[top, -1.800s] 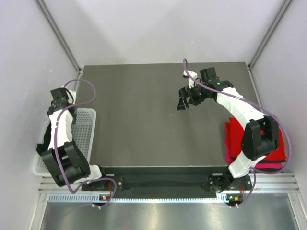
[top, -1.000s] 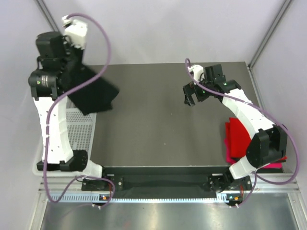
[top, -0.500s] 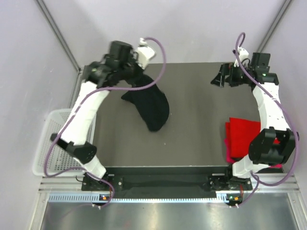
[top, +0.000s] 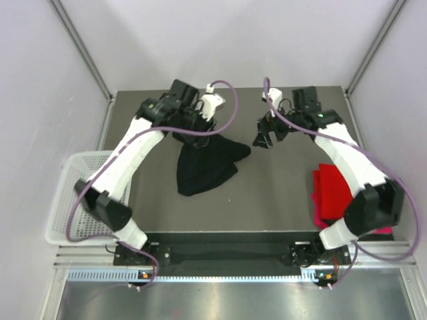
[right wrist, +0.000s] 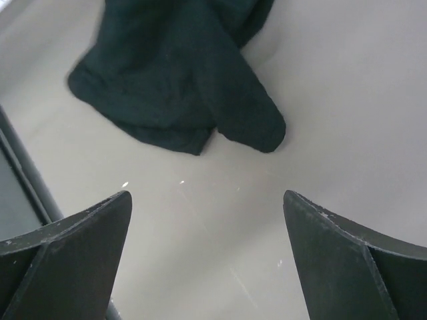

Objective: Fold and stack the t-shirts
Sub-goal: Move the tshirt to the center of the board, then flatten the tshirt out

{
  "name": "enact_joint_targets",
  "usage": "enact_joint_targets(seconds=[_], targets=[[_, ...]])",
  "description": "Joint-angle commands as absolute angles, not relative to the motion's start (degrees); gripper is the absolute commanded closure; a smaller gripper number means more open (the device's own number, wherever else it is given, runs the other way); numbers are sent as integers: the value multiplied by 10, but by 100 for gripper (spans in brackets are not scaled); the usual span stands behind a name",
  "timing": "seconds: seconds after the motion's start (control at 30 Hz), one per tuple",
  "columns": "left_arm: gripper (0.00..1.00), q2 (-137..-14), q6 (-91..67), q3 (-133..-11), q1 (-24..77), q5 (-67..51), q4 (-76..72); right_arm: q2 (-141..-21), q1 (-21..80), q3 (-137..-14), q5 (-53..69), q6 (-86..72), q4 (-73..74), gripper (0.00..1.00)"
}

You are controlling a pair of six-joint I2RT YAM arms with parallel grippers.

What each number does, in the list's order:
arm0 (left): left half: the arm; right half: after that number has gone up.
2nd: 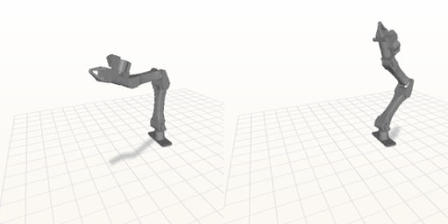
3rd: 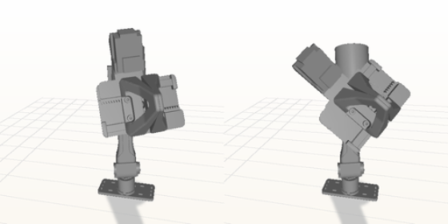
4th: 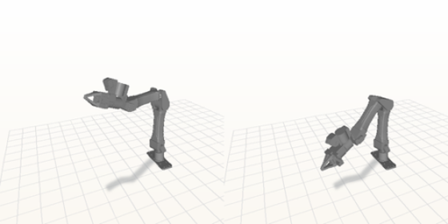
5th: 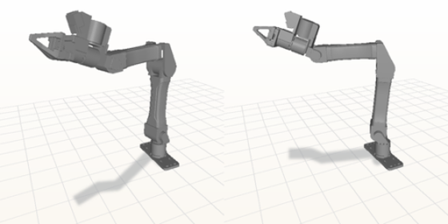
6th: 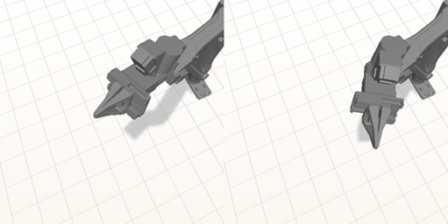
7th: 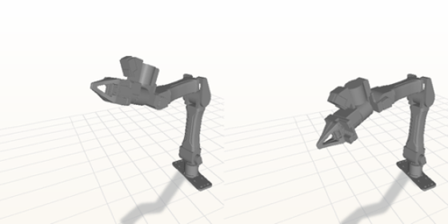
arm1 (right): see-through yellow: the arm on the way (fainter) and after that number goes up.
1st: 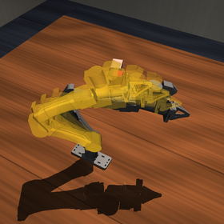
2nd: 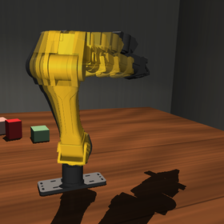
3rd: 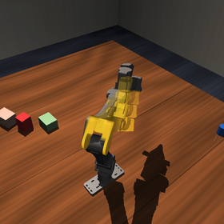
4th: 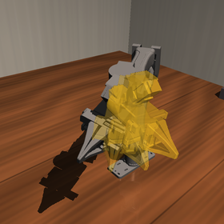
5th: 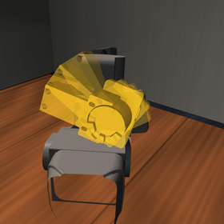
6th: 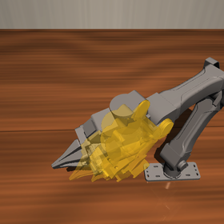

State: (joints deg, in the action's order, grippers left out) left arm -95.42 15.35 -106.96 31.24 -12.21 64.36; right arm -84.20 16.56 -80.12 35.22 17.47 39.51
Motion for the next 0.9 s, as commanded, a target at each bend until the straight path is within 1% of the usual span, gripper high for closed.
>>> enact_joint_targets(seconds=[0.0,0.07,0.1,0.17,0.27,0.37,0.43,0.57,0.7,0.77,0.8,0.83,0.87], targets=[[51,-816,144,-1002,292,-138,628,-956,177,-840,358,182,399,6],[51,-762,142,-957,275,-136,622,-1013,178,-866,360,168,385,7],[51,-746,142,-913,256,-132,620,-1033,178,-878,358,164,383,7],[51,-707,144,-847,237,-125,608,-1101,177,-932,360,156,398,7],[52,-668,141,-800,190,-148,603,-1181,178,-1007,374,142,420,9],[52,-643,134,-780,163,-167,601,-1235,185,-1061,364,148,440,10],[52,-635,132,-771,154,-171,600,-1250,191,-1076,369,152,443,10],[52,-621,127,-743,133,-178,593,-1291,199,-1101,365,148,454,14],[52,-619,121,-745,120,-192,592,-1323,212,-1125,341,156,484,16],[52,-616,120,-745,115,-193,591,-1328,215,-1124,332,160,490,21],[52,-616,120,-744,114,-192,591,-1329,216,-1122,332,160,490,30],[52,-614,120,-743,113,-190,591,-1330,216,-1121,325,160,495,32],[52,-611,120,-740,112,-190,591,-1333,219,-1123,321,161,499,41]])
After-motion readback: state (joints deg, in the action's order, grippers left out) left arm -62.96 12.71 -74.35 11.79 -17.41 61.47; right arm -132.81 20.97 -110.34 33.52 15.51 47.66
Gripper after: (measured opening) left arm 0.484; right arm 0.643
